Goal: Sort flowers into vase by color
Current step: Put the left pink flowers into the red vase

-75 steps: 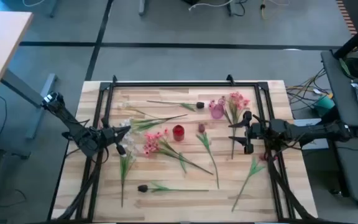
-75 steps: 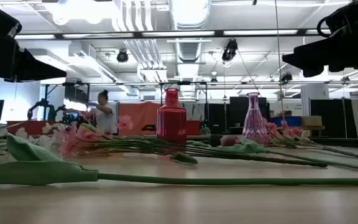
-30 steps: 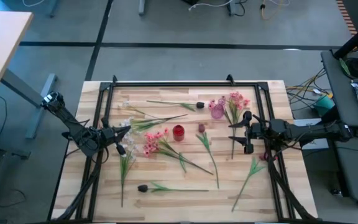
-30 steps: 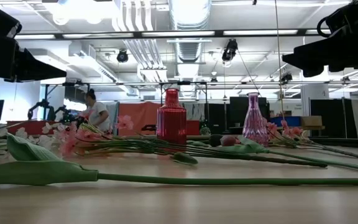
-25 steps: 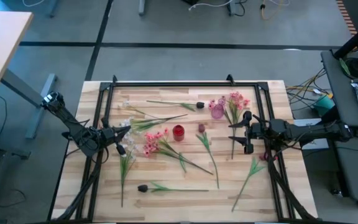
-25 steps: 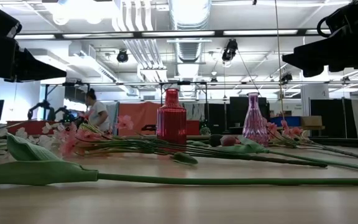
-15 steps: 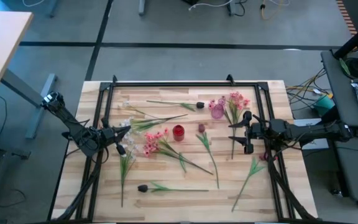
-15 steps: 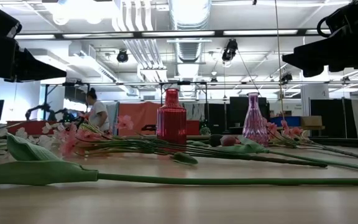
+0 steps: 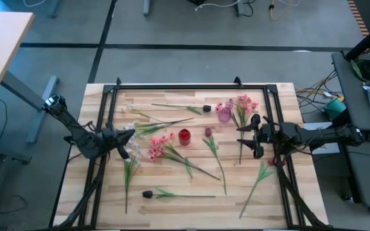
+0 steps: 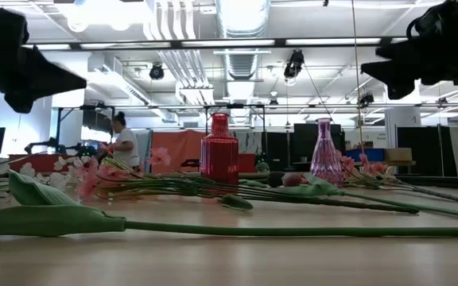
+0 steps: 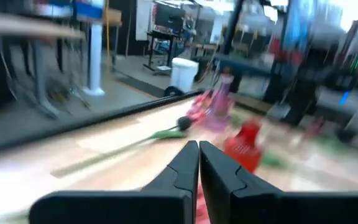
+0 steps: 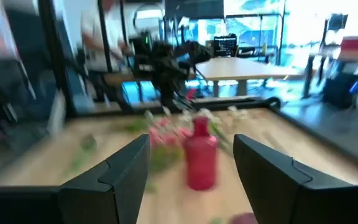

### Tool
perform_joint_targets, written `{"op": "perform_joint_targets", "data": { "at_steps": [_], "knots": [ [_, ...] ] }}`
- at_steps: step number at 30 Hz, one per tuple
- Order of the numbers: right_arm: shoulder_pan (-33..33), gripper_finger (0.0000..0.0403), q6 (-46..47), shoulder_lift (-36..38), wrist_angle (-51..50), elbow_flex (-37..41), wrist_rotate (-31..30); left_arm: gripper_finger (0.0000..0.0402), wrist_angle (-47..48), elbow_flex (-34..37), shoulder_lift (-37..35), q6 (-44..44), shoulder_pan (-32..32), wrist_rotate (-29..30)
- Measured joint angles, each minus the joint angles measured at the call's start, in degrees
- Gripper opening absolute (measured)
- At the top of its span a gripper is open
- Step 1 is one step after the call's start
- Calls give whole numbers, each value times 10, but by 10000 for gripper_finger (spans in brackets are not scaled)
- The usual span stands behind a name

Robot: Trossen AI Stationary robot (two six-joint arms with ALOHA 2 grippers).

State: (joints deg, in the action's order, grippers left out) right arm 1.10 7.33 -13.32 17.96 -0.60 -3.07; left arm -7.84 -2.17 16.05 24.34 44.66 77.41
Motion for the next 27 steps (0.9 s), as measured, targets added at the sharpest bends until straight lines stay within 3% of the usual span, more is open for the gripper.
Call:
{"op": "perform_joint_targets", "data": {
  "at_steps": [4,10,13,18,22,27],
  "knots": [
    [0,224,173,0,28,0,-1,0,-83,0,0,105,-1,0],
    [0,224,403,0,9,0,5,0,-99,0,7,101,-2,-8],
    [0,224,422,-3,4,0,-1,0,-110,0,27,93,-3,-61],
    [0,224,422,-3,72,0,-30,0,-258,0,73,118,-3,-93],
    [0,224,427,-2,112,0,-25,0,-319,0,116,120,-3,-137],
    [0,224,347,-2,148,0,-19,0,-368,0,198,103,-2,-185]
  ]
}}
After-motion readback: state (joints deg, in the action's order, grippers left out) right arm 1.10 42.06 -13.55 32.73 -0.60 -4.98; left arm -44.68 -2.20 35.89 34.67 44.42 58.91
